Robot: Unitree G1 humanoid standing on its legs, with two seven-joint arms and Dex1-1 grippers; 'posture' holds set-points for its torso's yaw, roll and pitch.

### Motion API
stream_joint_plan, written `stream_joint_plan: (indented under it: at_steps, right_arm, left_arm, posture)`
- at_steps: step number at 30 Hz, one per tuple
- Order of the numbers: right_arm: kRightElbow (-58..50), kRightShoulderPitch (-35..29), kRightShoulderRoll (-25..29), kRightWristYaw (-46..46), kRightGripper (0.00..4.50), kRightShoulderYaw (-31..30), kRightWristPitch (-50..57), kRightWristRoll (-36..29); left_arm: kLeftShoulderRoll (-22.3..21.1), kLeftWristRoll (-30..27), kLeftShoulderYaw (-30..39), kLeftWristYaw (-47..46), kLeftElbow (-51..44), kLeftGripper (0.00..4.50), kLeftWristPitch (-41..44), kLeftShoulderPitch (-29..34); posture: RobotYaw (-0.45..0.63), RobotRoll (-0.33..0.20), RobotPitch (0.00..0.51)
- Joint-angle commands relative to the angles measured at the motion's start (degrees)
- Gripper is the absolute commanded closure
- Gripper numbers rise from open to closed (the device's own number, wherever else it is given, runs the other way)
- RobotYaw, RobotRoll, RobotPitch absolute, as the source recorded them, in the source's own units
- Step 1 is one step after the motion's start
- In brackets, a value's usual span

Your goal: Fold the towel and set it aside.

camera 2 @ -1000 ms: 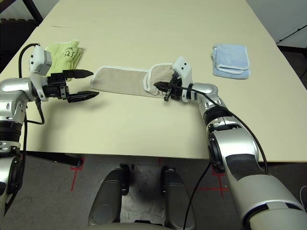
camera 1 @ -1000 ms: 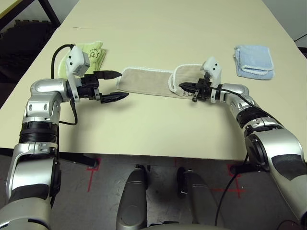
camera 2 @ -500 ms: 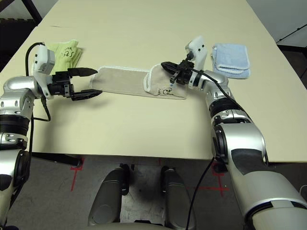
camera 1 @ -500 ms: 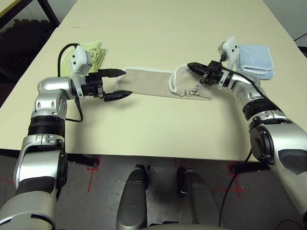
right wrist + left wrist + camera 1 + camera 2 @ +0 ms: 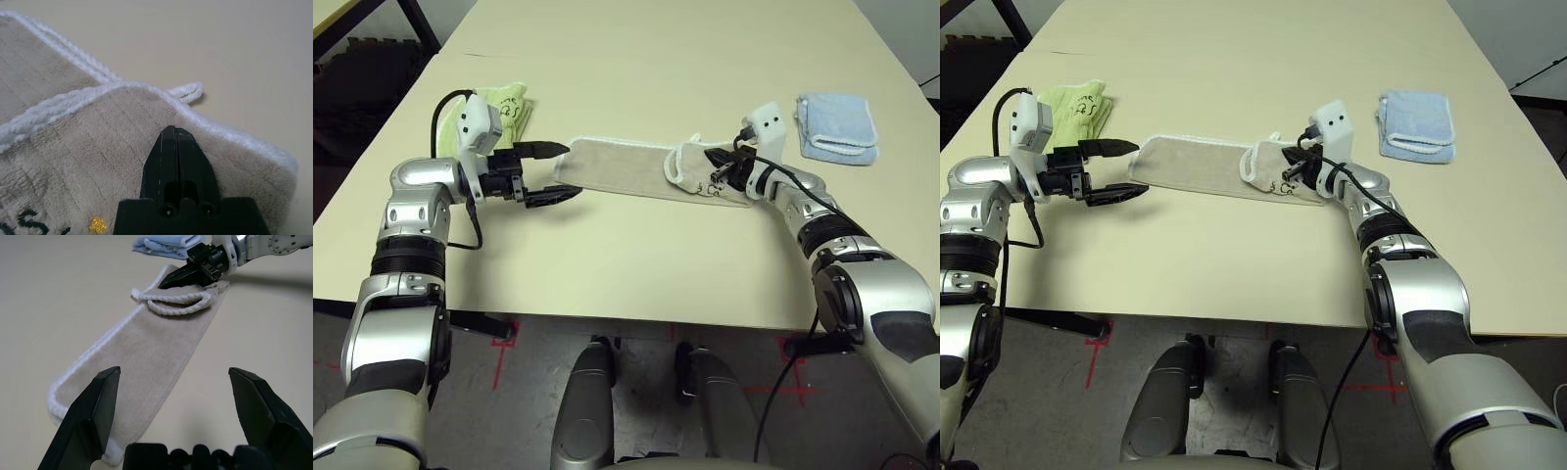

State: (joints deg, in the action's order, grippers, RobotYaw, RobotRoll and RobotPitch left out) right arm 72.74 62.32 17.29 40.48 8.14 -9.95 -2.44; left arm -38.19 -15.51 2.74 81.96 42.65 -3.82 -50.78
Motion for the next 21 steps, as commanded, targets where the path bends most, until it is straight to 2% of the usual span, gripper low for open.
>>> stream_joint_plan:
  at_steps: [1, 4, 8, 14, 17, 21]
  right_arm:
    - [-2.74, -0.17, 1.96, 6.90, 4.47, 2.98, -2.08, -4.20]
    - [-7.81, -0.94, 4.46, 16.41, 4.47, 4.15, -3.60, -7.70]
    - [-19.75, -7.23, 9.00, 29.30, 4.47, 3.16, -2.71, -11.72]
    - [-35.26, -18.25, 14.19, 37.62, 4.47, 0.27, 2.24, -14.31]
    - [-37.24, -20.84, 16.28, 39.64, 4.47, -0.87, 2.31, -14.10]
    - [-34.69, -21.89, 19.29, 43.00, 4.47, -2.50, -0.59, -12.76]
  left_arm:
    - [0.95, 0.85, -0.64, 0.45, 1.64, 0.00, -1.51, -0.99]
    - [1.38, 0.87, -0.57, 0.41, 2.19, 0.00, -2.11, -1.19]
    - [2.04, 0.78, -0.53, 0.34, 2.57, 0.00, -2.65, -1.01]
    - [2.83, 0.93, -0.82, 0.41, 3.74, 0.00, -3.25, -1.39]
    - [3.19, 0.94, -1.00, 0.48, 3.96, 0.00, -3.28, -1.67]
    - [3.34, 0.69, -1.04, 0.67, 2.91, 0.00, -2.77, -1.27]
  posture:
    - [0.14, 0.000, 0.212]
    - [0.12, 0.000, 0.205]
    - [0.09, 0.000, 0.198]
    - [0.06, 0.000, 0.191]
    - [0.06, 0.000, 0.187]
    - [0.07, 0.000, 0.183]
